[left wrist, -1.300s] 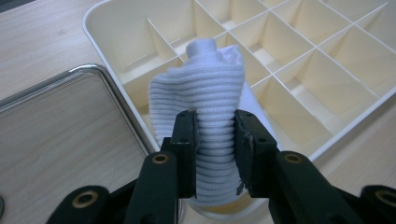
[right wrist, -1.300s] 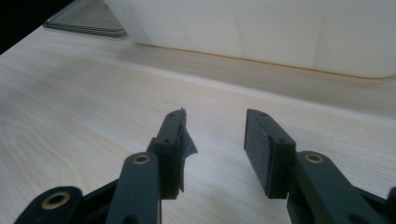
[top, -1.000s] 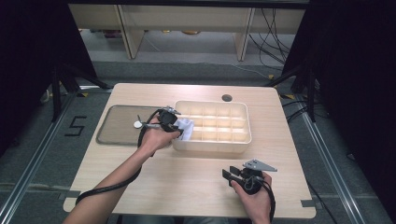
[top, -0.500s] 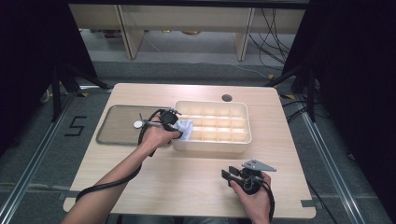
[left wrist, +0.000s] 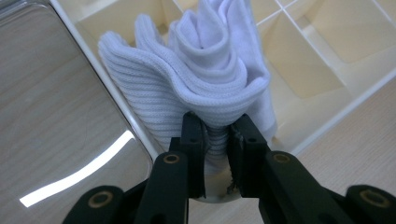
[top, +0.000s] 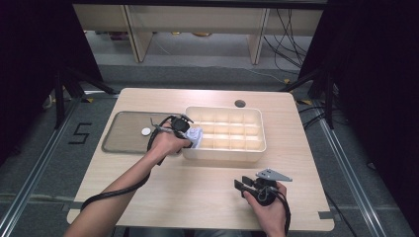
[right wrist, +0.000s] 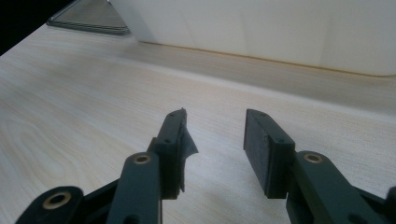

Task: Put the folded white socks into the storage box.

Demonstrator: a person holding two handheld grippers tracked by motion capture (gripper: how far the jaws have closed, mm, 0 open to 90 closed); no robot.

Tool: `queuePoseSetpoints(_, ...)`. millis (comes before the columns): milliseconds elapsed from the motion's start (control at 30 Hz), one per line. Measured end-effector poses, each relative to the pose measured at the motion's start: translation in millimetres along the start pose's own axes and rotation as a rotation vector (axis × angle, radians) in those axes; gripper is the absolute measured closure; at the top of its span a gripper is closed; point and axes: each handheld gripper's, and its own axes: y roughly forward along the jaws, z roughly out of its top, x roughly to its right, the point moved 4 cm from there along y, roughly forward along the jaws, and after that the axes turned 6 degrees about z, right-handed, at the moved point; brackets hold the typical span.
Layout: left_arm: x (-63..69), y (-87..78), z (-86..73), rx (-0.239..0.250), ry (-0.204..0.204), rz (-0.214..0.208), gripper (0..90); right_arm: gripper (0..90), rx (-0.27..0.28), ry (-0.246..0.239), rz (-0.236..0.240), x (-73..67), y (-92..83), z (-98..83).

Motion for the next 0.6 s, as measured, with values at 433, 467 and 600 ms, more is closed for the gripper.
queuePoseSetpoints(433, -0.1, 0.9, 2.0, -0.026, 0.008, 0.003, 77.1, 59.9, -0.005, 0.009, -0.001, -0.7, 0.3, -0.8)
queuePoseSetpoints(467, -0.2, 1.1, 2.4, -0.031, 0.007, 0.001, 77.1, 59.9, -0.005, 0.009, -0.001, -0.7, 0.4, -0.9)
queuePoseSetpoints(600, -0.7, 2.5, 4.1, -0.051, 0.002, -0.005, 77.2, 59.9, 0.003, 0.010, 0.010, -0.6, 1.5, -1.0)
